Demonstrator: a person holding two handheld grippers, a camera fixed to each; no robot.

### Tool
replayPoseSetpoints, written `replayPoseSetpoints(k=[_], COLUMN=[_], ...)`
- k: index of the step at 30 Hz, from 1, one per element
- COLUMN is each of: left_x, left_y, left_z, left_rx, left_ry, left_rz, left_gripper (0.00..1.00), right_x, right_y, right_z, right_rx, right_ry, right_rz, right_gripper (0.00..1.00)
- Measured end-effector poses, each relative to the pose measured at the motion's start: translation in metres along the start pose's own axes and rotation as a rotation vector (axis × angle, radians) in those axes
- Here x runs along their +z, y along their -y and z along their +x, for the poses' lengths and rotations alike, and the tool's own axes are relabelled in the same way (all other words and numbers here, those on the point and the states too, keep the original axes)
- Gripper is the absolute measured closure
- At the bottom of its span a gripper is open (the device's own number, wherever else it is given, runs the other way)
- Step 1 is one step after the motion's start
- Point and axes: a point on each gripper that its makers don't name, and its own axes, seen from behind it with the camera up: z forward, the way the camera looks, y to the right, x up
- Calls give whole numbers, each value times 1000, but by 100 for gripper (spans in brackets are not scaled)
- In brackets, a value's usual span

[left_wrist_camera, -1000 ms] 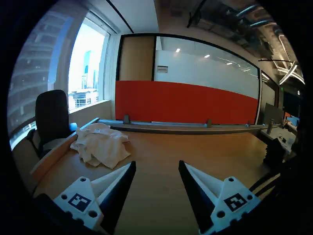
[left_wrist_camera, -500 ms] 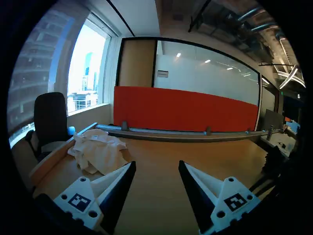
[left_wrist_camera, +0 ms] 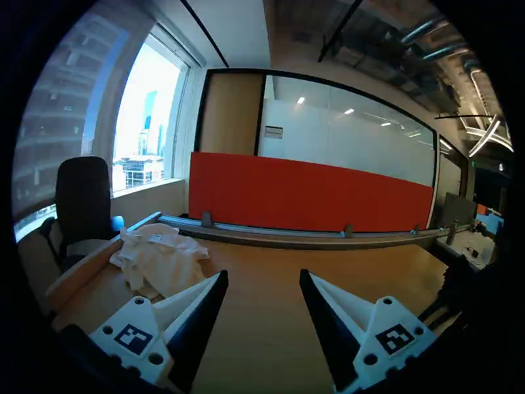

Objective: Fold towel

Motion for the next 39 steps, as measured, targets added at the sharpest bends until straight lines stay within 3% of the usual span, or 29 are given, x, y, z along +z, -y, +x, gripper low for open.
replayPoseSetpoints(k=[15, 24, 39], left_x=[4, 4, -3], left_y=[-8, -9, -7], left_z=[12, 8, 2], left_rx=[34, 71, 108], left_ry=[-30, -30, -98], left_rz=[8, 15, 40], left_gripper=[20, 20, 20], right_x=[0, 0, 2], right_y=[32, 37, 44], right_z=[-1, 5, 8], right_rx=[31, 59, 41], right_ry=[35, 59, 103], right_rz=[23, 37, 21], right_gripper=[1, 1, 1])
